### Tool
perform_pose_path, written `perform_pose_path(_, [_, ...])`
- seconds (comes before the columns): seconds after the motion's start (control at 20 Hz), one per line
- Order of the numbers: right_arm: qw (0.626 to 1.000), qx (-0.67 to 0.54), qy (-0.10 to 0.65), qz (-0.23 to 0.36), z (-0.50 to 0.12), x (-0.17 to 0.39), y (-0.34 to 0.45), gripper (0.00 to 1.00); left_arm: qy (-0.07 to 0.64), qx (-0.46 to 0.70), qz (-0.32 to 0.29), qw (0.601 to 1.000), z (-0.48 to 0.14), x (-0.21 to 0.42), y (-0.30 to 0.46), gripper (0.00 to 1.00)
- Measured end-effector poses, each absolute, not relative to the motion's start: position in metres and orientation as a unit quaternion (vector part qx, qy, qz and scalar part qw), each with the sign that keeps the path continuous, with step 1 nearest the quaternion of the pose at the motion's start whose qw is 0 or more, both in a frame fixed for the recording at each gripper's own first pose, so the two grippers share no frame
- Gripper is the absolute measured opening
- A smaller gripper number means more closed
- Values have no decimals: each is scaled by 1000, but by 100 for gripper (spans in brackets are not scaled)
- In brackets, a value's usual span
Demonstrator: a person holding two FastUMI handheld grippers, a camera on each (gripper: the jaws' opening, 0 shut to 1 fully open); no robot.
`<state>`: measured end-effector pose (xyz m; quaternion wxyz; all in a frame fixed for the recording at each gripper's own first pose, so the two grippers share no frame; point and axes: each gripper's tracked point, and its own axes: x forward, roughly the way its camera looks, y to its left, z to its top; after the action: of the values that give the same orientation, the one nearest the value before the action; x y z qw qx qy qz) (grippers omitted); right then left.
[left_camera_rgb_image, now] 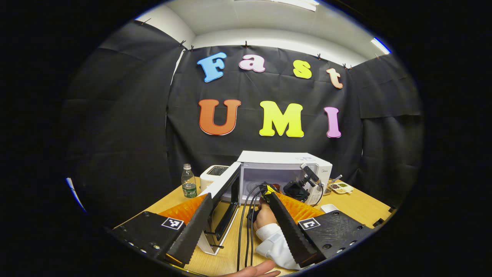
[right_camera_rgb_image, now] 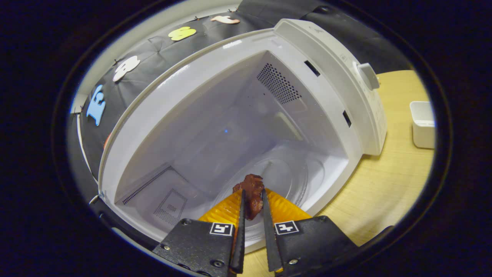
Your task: Open the microwave oven with the left hand, put the food in, and close the microwave oven.
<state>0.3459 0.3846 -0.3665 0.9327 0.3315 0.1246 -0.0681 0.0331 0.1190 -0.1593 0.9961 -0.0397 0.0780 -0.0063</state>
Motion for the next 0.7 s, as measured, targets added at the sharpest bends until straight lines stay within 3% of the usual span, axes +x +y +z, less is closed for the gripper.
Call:
perform_pose_path(0.05, [940,309,125,-69,-368,348,383,29,80,-38,0,996,-159,33,123,82])
perform_pose_path(0.1, [948,284,126,-66,-368,352,383,32,82,-36,6,996,-159,31,126,92])
perform_pose_path(0.15, [956,254,131,-65,-369,354,383,30,83,-36,10,996,-159,30,129,93])
perform_pose_path(0.25, [968,200,142,-57,-372,356,383,82,82,-37,14,996,-158,27,132,92])
perform_pose_path(0.35, [975,171,124,-66,-362,355,372,94,81,-34,17,996,-156,26,135,92])
perform_pose_path(0.4, [979,163,108,-65,-351,354,367,87,87,-34,16,996,-156,24,136,92])
perform_pose_path(0.45, [981,155,102,-61,-344,350,365,95,88,-32,17,995,-154,24,137,92])
perform_pose_path(0.6, [981,152,112,-32,-337,334,363,100,73,-16,32,997,-143,19,152,92])
perform_pose_path(0.65, [981,152,117,-21,-333,326,361,89,70,-14,43,997,-140,17,162,92])
perform_pose_path(0.7, [981,148,124,-12,-330,315,356,100,71,-15,45,996,-139,16,167,92])
